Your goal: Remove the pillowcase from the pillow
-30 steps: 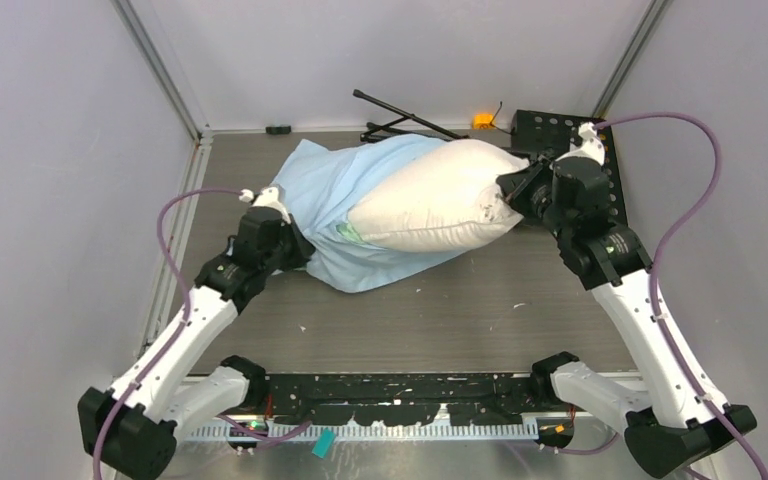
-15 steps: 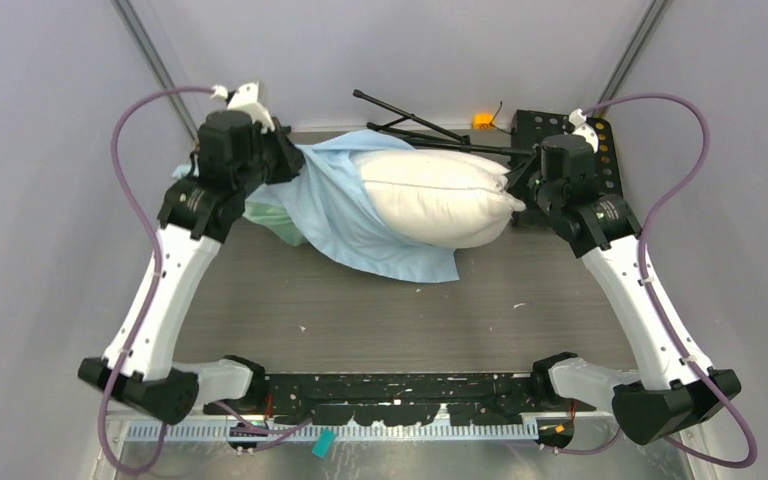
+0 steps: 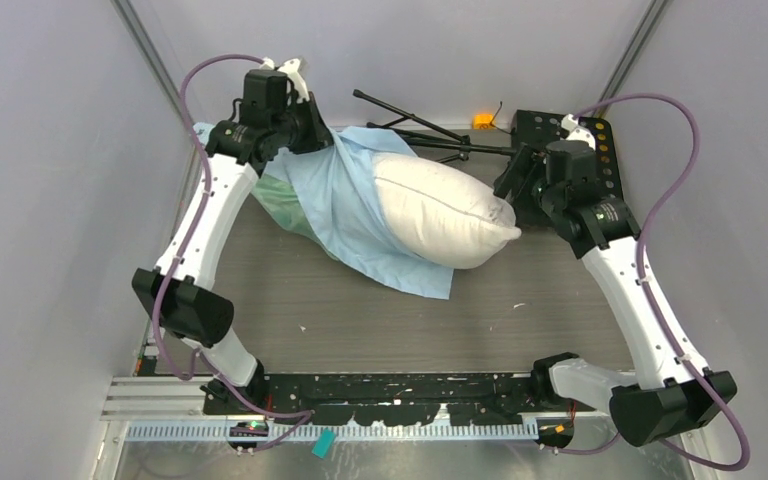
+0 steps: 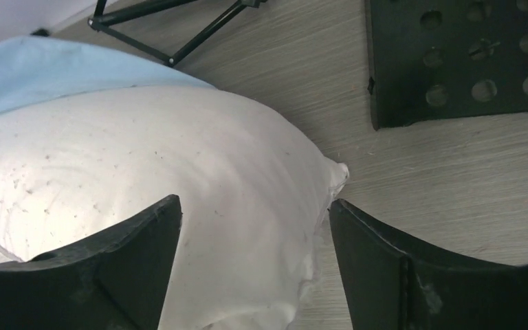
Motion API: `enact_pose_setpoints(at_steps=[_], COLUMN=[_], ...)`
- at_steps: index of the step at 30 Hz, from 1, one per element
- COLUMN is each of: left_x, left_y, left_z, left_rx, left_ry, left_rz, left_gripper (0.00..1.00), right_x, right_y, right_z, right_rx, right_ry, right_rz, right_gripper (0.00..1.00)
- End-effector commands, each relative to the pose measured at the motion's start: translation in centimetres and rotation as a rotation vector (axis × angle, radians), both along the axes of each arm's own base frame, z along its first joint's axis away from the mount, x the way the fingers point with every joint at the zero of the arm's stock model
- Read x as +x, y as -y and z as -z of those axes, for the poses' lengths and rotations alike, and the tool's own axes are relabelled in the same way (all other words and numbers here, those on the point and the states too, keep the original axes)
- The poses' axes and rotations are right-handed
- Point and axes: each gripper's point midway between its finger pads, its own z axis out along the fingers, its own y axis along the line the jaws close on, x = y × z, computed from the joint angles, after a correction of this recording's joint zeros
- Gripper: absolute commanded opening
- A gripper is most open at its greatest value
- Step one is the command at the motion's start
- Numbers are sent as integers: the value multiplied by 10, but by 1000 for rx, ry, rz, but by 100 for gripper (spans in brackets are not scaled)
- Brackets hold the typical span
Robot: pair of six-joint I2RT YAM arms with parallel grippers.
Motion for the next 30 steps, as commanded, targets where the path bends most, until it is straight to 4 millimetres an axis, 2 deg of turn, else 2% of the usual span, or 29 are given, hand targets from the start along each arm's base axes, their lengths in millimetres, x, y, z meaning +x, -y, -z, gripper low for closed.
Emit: enact_pose_setpoints(at_steps=[1, 5, 10, 13, 15, 20, 23, 24, 26, 27, 29, 30], left_x=[16, 15, 10, 6, 3, -5, -11, -12, -16, -19, -28, -32], left_y=[11, 13, 10, 7, 3, -1, -3, -6, -11, -15, -27, -34], left_z=[-19, -16, -16, -19, -21, -20, -18, -19, -23, -28, -45, -55], left_rx=[-65, -68, -57, -57, -51, -47, -48, -44, -40, -35, -5, 11], left_ry=[113, 119, 132, 150, 154, 138, 134, 136, 136, 139, 162, 183], left_rz=[59, 78, 83, 75, 67, 56, 53, 46, 33, 23, -14, -35], left_gripper=[0, 0, 0, 0, 0, 0, 0, 0, 0, 0, 0, 0], right_x=[-15, -33, -43, -44, -40, -26, -22, -21, -18, -18, -18, -18], right_y=[-4, -43, -100, -121, -129, -135, -133, -132, -128, -126, -122, -121], right_z=[-49, -86, -80, -67, -50, -8, 7, 12, 21, 25, 23, 17], right_rx=[-83, -43, -239, -354, -422, -504, -522, -530, -554, -564, -570, -551], right_ry=[174, 282, 205, 179, 136, 34, -4, -18, -56, -74, -77, -59], right_rz=[-157, -409, -659, -731, -746, -762, -747, -738, -720, -716, -689, -665], right_gripper=[87, 88, 89, 90, 90, 90, 89, 87, 71, 61, 30, 22])
